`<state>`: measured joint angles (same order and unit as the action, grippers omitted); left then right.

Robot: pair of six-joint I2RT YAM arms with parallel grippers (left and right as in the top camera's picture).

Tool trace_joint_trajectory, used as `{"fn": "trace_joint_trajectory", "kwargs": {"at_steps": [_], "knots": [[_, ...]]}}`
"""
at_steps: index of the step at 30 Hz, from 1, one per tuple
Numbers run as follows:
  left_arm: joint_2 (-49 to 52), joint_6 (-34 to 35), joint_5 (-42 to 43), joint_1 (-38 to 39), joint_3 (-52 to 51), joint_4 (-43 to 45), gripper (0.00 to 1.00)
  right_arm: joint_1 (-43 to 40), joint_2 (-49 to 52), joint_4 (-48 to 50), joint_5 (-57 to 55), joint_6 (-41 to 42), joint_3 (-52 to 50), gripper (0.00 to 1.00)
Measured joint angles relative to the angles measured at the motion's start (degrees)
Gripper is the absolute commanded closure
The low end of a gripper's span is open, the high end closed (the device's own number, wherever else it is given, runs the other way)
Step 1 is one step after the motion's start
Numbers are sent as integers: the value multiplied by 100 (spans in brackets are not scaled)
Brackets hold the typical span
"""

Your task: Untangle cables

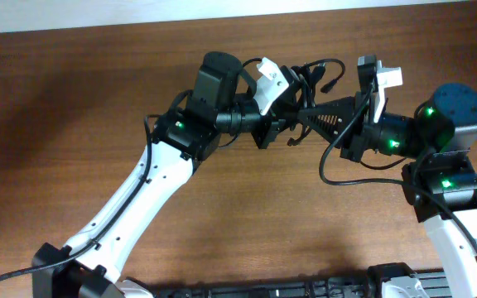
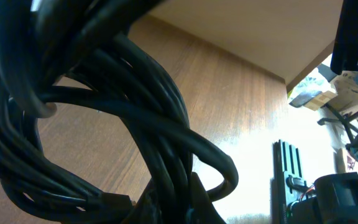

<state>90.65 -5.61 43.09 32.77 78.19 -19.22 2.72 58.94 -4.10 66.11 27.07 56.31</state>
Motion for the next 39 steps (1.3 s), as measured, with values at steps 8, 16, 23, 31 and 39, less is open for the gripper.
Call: {"fn": "trace_joint_trajectory", "kwargs": {"at_steps": [8, 16, 23, 31, 39], "knots": [[0, 0, -166, -59, 0, -26, 100, -74, 0, -55, 85, -76, 2, 77], [2, 2, -334, -706, 0, -273, 100, -975, 348, -892, 109, -175, 13, 65], [0, 28, -345, -730, 0, -236, 100, -942, 544, -1292, 111, -533, 15, 65], [0, 426, 837, -730, -13, 876, 100, -575, 549, -1821, -378, -1987, 15, 65], [-2, 874, 1550, -728, -13, 1187, 100, -492, 549, -1716, -719, -2702, 15, 65]]}}
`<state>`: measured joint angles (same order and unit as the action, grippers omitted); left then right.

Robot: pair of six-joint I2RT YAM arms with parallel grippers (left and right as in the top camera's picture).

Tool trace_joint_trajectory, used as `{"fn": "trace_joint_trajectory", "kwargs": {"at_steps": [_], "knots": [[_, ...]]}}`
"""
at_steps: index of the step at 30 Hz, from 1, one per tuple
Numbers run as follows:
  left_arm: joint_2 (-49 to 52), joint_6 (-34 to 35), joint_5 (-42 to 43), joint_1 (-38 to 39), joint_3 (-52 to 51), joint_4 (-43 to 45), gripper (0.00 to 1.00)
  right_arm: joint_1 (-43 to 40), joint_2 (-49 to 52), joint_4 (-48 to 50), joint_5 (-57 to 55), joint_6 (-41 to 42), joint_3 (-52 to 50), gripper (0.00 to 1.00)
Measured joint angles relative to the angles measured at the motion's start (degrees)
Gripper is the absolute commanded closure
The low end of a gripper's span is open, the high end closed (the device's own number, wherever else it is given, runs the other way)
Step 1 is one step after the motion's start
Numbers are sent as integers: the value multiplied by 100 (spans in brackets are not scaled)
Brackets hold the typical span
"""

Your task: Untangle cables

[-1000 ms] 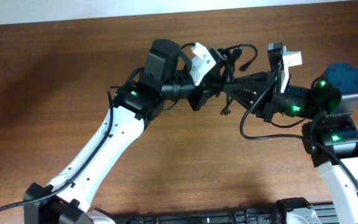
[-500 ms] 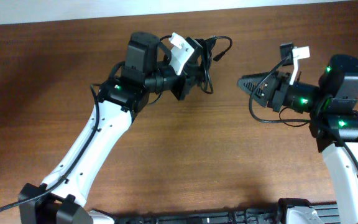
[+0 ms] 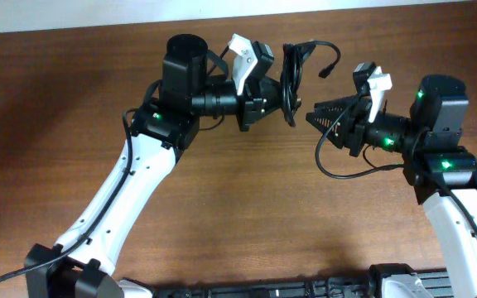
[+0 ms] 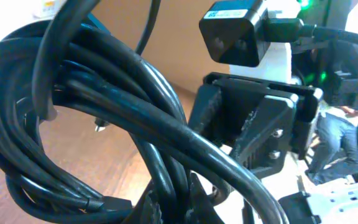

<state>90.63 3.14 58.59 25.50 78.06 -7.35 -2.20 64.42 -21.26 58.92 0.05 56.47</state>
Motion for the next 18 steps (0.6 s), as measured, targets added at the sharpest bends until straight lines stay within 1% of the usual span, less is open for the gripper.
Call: {"fn": "trace_joint_trajectory", "kwargs": {"at_steps": [4, 7, 8, 9, 13, 14, 18], "knots": [[0, 153, 63, 74, 0, 101, 100, 94, 0, 173, 2, -323, 0, 65], [0, 337, 98, 197, 0, 234, 100, 378, 0, 271, 7, -704, 0, 66], [0, 391, 101, 236, 0, 271, 100, 459, -2, 289, -39, -894, 0, 73], [-9, 466, 98, 240, 0, 291, 100, 494, -2, 299, -85, -1088, 0, 78], [-11, 584, 101, 260, 0, 291, 100, 531, 0, 313, -308, -1526, 0, 91], [-11, 599, 101, 262, 0, 291, 100, 535, 0, 319, -350, -1580, 0, 96], [-20, 645, 101, 262, 0, 295, 100, 540, 2, 308, -426, -1700, 0, 96]]}}
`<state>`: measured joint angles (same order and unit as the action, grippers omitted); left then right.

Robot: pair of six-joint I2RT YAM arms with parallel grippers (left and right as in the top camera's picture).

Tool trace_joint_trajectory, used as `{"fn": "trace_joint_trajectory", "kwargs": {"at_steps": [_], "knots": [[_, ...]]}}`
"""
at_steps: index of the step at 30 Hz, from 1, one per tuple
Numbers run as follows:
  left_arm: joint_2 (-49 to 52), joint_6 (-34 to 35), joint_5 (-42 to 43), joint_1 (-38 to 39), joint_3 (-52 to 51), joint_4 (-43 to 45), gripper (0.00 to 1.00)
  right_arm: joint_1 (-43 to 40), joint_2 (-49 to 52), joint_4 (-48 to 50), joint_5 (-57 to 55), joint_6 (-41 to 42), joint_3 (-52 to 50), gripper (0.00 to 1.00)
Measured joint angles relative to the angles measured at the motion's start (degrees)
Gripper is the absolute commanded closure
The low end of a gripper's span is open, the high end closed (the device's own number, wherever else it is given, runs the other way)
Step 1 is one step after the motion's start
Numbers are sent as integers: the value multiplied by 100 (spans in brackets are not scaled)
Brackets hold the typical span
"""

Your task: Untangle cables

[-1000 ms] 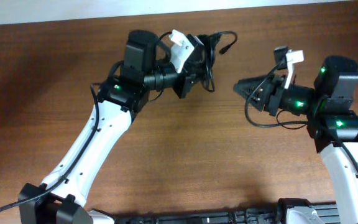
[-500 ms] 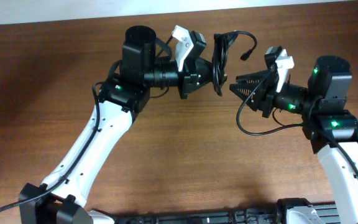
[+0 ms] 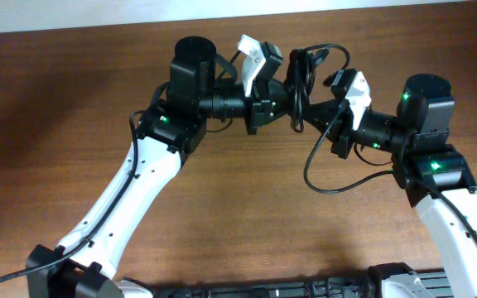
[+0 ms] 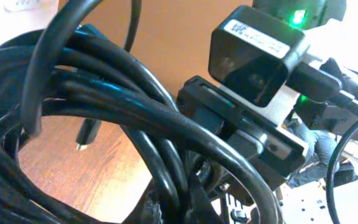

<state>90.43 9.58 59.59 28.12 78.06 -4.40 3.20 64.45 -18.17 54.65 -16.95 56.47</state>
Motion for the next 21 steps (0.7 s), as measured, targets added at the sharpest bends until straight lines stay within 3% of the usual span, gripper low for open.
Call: {"fn": "trace_joint_trajectory", "kwargs": {"at_steps": [8, 10, 11, 18, 21], "knots": [[-52, -76, -17, 9, 4, -188, 100, 81, 2, -28, 44, 52, -2, 96], [-68, -155, -24, 2, 4, -313, 100, 81, 2, 11, 48, 127, -7, 76], [-72, -170, -24, -2, 4, -332, 100, 83, 2, 20, 48, 184, -7, 73], [-109, -210, 94, -46, 4, -450, 100, 70, 2, 203, -15, 195, -17, 74], [-109, -227, 151, -61, 13, -437, 100, 70, 2, 326, 96, 181, -26, 88]]}}
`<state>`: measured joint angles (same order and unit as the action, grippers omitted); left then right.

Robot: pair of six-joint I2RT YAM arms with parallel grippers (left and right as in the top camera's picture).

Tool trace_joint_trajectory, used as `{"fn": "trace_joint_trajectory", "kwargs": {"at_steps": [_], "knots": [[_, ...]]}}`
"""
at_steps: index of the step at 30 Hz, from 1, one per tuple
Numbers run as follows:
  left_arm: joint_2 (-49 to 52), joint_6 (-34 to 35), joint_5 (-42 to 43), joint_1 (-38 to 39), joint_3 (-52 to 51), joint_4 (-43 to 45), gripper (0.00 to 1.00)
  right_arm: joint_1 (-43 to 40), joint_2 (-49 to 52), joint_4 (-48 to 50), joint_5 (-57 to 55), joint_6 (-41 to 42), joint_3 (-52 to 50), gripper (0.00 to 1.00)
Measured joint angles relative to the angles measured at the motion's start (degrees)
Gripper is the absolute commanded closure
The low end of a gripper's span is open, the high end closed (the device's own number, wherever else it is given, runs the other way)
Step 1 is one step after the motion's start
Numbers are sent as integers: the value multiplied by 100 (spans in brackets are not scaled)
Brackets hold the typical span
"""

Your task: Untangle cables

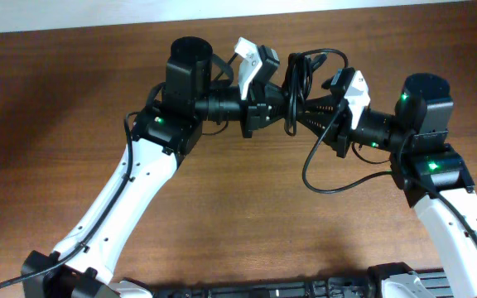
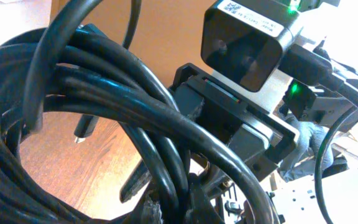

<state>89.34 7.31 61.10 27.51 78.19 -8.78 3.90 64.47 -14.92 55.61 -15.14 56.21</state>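
Observation:
A coiled bundle of black cables [image 1: 293,76] hangs off the table in the upper middle, with one plug end sticking up. My left gripper [image 1: 283,104] comes in from the left and is shut on the bundle's lower strands. In the left wrist view the cables [image 2: 73,124] fill the frame, pinched in that gripper [image 2: 179,210] at the bottom edge. My right gripper [image 1: 307,109] reaches in from the right, open, its tips among the strands. One of its fingers [image 2: 143,182] shows beside the held strands.
The brown wooden table [image 1: 222,215] lies below both arms. A loose black cable loop [image 1: 309,175] hangs under the right wrist. The right wrist camera [image 2: 250,40] is close to the bundle. A pale wall edge [image 1: 73,12] borders the far side.
My right gripper has come slightly closer into the bundle, and one of its fingers now shows beside the held strands. My left gripper still holds the bundle and has barely shifted.
At first both grippers were together at the bundle near mid-table. Then they stood apart, the left holding the coil up and the right open to its right. After that the right gripper was back at the coil, and now its tips are among the strands.

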Motion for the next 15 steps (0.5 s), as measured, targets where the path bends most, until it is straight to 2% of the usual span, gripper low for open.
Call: {"fn": "trace_joint_trajectory", "kwargs": {"at_steps": [3, 15], "knots": [[0, -4, -4, -4, 11, 24, 100, 0, 0, 24, 140, 31, -7, 96], [-9, 0, 39, -37, 13, 42, 100, 0, 0, 83, 256, 13, -9, 96]]}}
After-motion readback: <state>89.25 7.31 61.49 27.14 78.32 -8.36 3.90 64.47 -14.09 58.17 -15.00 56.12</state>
